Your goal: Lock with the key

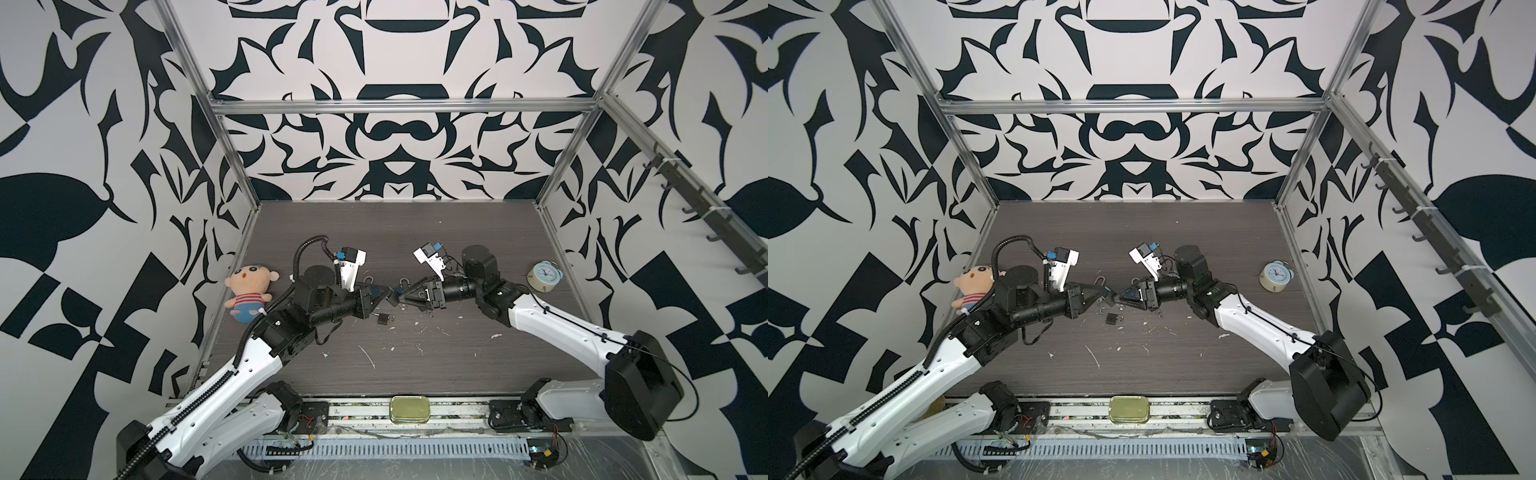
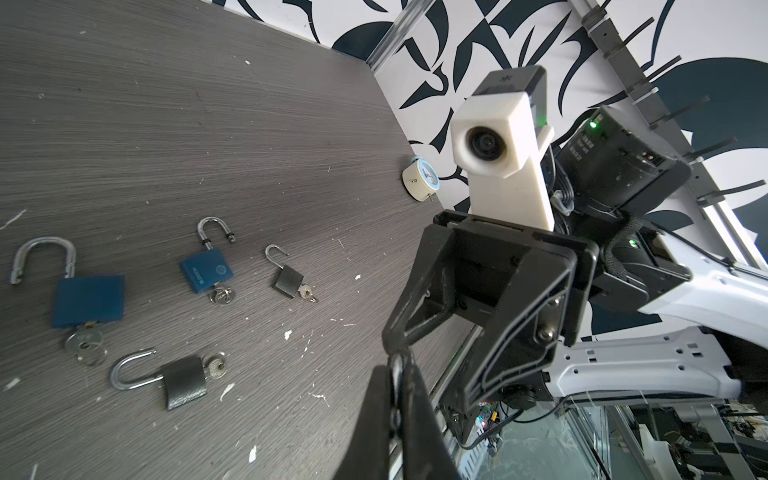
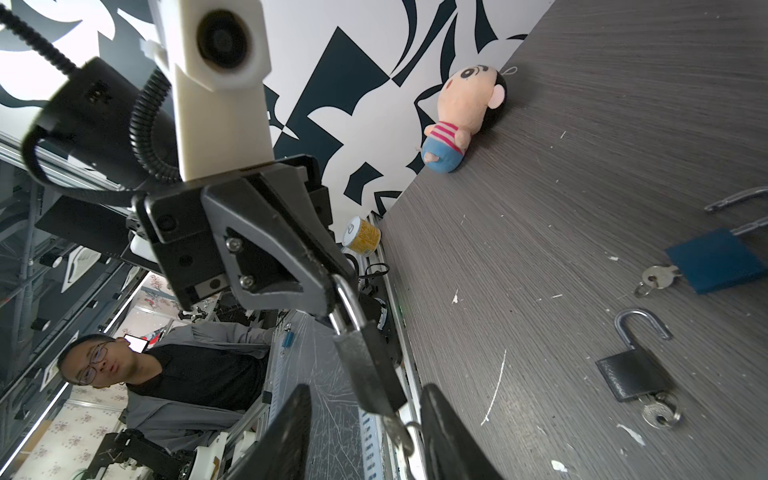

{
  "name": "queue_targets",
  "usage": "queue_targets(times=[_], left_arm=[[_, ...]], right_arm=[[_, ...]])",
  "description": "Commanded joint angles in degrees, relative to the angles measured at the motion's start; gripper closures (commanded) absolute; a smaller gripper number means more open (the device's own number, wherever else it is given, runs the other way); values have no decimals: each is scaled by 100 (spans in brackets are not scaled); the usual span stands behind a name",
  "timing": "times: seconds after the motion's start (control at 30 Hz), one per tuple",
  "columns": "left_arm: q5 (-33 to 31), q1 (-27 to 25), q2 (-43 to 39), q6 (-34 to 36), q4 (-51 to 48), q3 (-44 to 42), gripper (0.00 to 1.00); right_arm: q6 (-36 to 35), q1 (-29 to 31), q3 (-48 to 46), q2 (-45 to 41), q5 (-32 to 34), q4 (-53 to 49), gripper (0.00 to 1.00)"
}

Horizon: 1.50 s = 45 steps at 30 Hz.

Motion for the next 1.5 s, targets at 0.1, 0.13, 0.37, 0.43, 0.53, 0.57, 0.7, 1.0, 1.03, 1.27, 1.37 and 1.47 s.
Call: queue_targets(times=[0.1,0.13,0.37,0.43,0.53,0.57,0.7,1.0,1.03,1.27,1.37,1.47], left_arm=[[129,72,-63,-183,151,222,100],[127,72,-67,-203,168,218,100],[123,134,-111,-324,275,191,100],[142,151,-119,-355,318,183,100],[88,160,-141,-399,326,182,100],[74,166,-160,-408,335,182,100],[6,193,-181,-434,337,174,100],[-29,204,-181,-535,430,104,100],[-34,197,-181,-539,442,103,100],[-94,225,-199,-578,477,77,100],[-100,236,-217,-592,495,63,100],[-135,256,-257,-588,485,42,100]], right_arm=[[33,18,11,-69,-200,382,55],[47,22,11,-54,-214,404,55],[136,19,-42,25,-252,532,55],[143,18,-44,50,-260,548,55],[167,22,-51,73,-270,566,56],[182,18,-65,66,-277,591,57],[231,26,-86,69,-296,644,64],[303,45,-99,116,-320,734,75],[314,48,-83,119,-327,734,76],[331,58,-98,163,-331,751,80],[337,60,-103,160,-324,745,90],[361,53,-111,169,-305,764,100]])
